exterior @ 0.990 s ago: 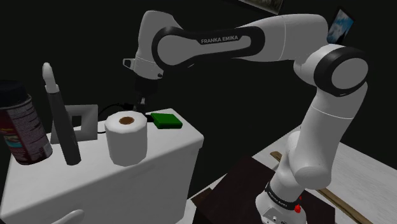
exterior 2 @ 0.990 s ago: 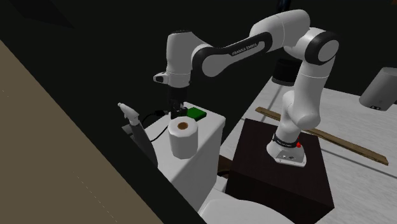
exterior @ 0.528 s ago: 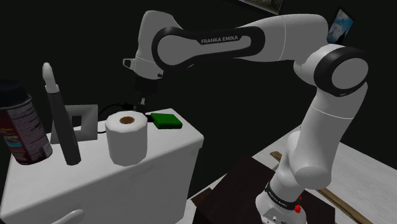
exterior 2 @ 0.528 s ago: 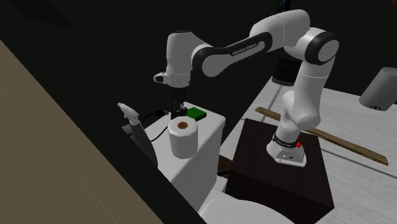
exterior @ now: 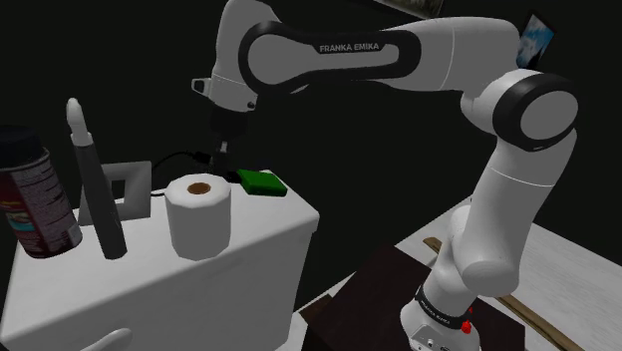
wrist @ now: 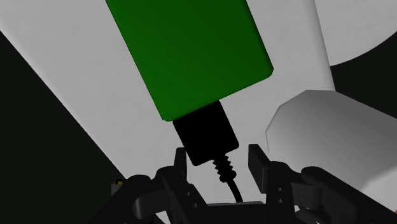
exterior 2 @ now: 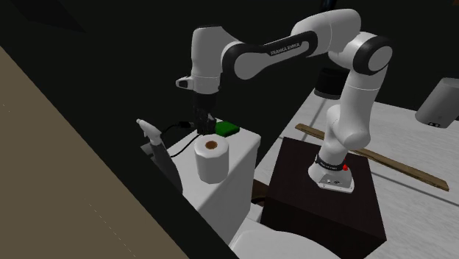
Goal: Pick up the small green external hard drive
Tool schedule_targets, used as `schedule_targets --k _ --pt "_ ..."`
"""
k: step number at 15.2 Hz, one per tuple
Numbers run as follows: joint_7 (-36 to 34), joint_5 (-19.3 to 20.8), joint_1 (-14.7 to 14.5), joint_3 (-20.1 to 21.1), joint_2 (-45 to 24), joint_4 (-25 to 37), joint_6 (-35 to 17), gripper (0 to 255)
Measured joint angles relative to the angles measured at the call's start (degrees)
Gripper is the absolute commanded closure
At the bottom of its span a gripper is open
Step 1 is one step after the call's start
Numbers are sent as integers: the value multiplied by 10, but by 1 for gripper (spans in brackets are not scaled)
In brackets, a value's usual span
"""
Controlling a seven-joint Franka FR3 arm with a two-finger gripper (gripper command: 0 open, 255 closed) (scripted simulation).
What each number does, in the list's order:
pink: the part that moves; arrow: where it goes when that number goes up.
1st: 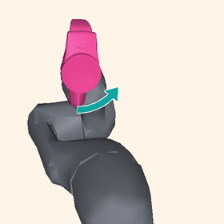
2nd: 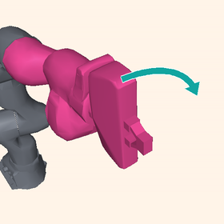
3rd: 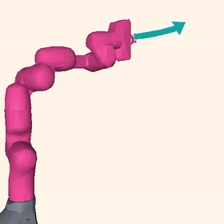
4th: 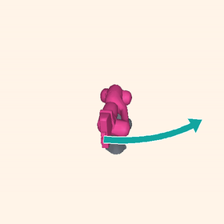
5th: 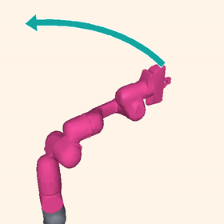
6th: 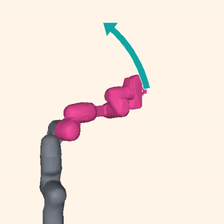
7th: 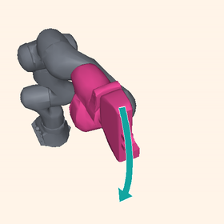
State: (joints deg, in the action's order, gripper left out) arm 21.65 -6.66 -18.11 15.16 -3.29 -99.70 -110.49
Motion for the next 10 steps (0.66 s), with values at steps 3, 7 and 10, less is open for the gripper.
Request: schedule_targets --k 3,7,10 --pt "-2 0 0 0 1 20 21 255" --pt "-6 2 0 0 -1 53 52 255" --pt "-9 4 0 0 -5 78 73 255"
